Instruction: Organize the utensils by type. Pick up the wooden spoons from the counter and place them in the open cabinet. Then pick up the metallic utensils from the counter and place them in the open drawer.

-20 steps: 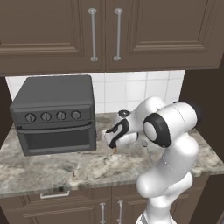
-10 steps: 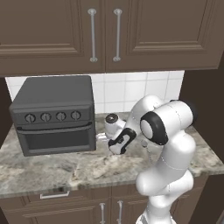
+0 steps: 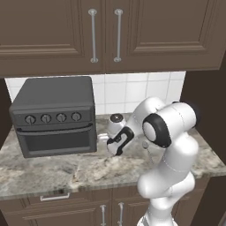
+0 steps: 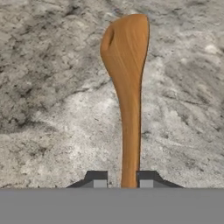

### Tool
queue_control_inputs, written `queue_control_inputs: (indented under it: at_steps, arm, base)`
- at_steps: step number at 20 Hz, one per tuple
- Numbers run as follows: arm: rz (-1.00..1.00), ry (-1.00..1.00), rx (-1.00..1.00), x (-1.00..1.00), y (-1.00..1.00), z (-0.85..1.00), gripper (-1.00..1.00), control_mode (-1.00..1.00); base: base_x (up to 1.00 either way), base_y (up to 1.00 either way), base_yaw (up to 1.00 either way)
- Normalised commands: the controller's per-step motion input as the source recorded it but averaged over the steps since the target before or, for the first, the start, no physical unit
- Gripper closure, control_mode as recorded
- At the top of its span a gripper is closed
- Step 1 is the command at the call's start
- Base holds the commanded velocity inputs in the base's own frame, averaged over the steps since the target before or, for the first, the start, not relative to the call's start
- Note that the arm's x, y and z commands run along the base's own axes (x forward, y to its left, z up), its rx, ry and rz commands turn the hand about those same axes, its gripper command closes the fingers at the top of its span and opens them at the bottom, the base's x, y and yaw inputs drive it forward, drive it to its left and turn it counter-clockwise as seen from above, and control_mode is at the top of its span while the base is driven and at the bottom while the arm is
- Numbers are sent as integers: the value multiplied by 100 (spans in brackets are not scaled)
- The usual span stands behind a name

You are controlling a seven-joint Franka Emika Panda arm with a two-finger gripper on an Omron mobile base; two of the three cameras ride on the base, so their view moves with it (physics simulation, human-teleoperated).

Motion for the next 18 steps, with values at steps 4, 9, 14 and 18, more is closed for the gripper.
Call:
queue_control_inputs:
  at_steps: [4,9,14,18]
  arm:
    - [0,-1,22,-57,0,0,100,-100]
    - [0,-3,17,-54,0,2,100,-100]
    - [0,0,2,-22,0,57,100,-100]
    - [0,0,0,-34,1,81,100,-100]
  base:
    - [0,0,0]
    - [0,0,0]
    - [0,0,0]
    - [0,0,0]
